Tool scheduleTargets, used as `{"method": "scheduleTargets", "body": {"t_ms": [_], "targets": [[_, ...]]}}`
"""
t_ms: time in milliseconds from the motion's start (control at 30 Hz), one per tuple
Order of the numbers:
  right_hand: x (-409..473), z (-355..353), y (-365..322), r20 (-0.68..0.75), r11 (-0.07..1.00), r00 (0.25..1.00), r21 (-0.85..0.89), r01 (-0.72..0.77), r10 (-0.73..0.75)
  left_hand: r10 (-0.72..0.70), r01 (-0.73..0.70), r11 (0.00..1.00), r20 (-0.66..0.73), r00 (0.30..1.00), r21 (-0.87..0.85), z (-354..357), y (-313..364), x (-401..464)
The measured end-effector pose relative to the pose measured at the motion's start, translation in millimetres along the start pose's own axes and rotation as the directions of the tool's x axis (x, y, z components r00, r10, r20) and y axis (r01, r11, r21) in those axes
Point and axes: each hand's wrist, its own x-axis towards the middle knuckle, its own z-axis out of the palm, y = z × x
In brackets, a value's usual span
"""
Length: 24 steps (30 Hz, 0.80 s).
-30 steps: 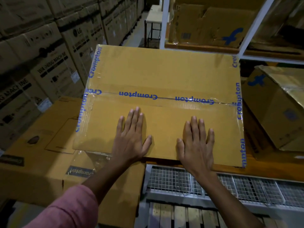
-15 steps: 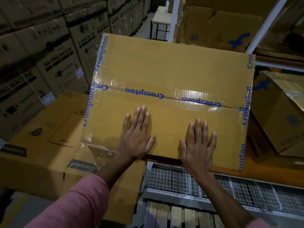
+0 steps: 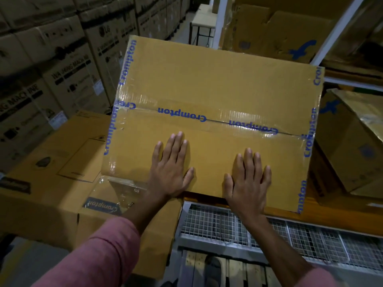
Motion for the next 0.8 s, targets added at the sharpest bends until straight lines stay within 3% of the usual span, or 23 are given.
{"method": "scheduleTargets", "body": {"t_ms": [200, 433, 600, 800], "targets": [[-13.2, 5.5, 2.4, -0.088, 1.000, 0.996, 0.012, 0.006, -0.004, -0.012, 0.012, 0.999, -0.020, 1.000, 0.033, 5.4, 4.5, -18.0], [2.5, 3.9, 12.0, -0.036, 1.000, 0.999, 0.023, 0.014, -0.013, -0.011, 0.011, 1.000, -0.041, 0.999, 0.012, 5.3, 3.3, -9.6], [-5.4, 7.4, 12.4, -0.091, 0.999, 0.995, 0.038, 0.037, -0.033, 0.009, -0.008, 1.000, -0.056, 0.998, 0.006, 8.6, 2.8, -14.6], [-0.2, 46.1, 19.3, -0.086, 0.998, 0.995, 0.021, 0.052, -0.050, 0.003, -0.002, 1.000, -0.040, 0.999, 0.012, 38.6, 7.6, -6.1]]}}
